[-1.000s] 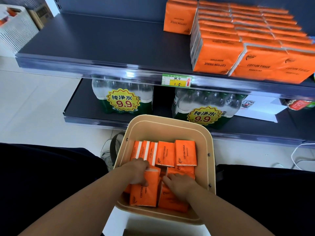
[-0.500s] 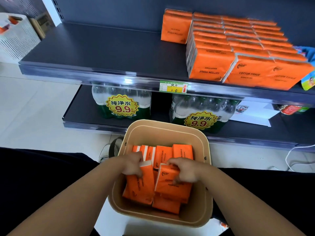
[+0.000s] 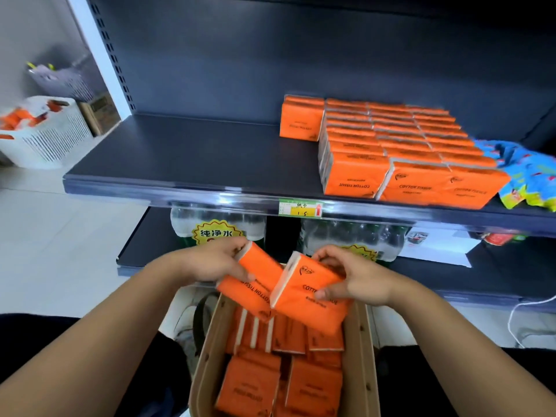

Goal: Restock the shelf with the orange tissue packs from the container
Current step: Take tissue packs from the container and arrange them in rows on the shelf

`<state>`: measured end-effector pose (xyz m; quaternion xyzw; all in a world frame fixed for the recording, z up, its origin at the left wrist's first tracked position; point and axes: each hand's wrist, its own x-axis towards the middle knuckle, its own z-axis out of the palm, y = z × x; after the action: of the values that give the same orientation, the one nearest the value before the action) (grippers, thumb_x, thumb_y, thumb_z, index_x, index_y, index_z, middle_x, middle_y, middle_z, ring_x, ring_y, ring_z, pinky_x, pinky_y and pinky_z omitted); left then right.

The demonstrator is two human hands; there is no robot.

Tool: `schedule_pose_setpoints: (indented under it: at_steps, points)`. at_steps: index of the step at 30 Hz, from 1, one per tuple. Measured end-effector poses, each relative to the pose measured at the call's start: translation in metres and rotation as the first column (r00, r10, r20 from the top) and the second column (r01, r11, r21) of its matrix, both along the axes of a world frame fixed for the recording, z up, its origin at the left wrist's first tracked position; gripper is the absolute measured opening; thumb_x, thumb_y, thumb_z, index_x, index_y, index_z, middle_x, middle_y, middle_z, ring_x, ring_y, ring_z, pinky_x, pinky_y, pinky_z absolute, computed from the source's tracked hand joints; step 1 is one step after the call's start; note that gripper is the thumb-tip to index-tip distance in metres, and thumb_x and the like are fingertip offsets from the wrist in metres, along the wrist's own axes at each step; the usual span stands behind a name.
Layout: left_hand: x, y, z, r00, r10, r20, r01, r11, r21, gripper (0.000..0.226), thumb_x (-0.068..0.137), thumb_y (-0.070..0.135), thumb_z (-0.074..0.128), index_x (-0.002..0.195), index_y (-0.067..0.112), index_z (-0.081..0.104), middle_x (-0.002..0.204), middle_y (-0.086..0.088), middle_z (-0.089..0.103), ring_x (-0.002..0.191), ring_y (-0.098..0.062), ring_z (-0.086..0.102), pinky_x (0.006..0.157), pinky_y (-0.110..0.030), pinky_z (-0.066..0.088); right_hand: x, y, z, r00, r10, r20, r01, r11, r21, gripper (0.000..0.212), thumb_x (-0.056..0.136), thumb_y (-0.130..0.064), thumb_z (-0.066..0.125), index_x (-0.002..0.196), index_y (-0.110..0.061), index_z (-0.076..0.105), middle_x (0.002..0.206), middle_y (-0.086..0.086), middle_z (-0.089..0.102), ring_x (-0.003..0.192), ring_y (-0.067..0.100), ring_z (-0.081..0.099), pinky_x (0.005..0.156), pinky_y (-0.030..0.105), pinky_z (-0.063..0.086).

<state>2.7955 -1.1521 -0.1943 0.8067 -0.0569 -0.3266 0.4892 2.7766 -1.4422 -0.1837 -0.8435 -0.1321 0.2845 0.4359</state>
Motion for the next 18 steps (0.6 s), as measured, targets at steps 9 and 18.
schedule_pose_setpoints:
  at_steps: [9, 18]
  points:
    - [0.051, 0.004, 0.082, 0.981, 0.127, 0.144, -0.094, 0.971, -0.220, 0.047, 0.074, 0.000, 0.073, 0.118, 0.007, 0.056, 0.109, -0.012, 0.072, 0.095, -0.022, 0.071, 0.077, -0.033, 0.060, 0.043, 0.019, 0.084, 0.953, -0.001, 0.302, -0.010, 0.999, 0.033, 0.046, 0.077, -0.019, 0.081, 0.110, -0.027, 0.051, 0.111, -0.006, 0.062, 0.102, 0.014, 0.063, 0.087, 0.039, 0.055]
    - [0.118, -0.005, 0.107, 0.936, 0.273, 0.222, -0.202, 0.933, -0.296, 0.033, 0.082, -0.006, 0.067, 0.105, 0.015, 0.057, 0.103, -0.005, 0.071, 0.093, -0.017, 0.071, 0.080, -0.032, 0.060, 0.108, 0.034, 0.130, 0.842, 0.001, 0.539, 0.054, 0.995, -0.087, 0.047, 0.074, -0.016, 0.082, 0.112, -0.018, 0.054, 0.100, -0.009, 0.058, 0.090, 0.010, 0.056, 0.081, 0.025, 0.046]
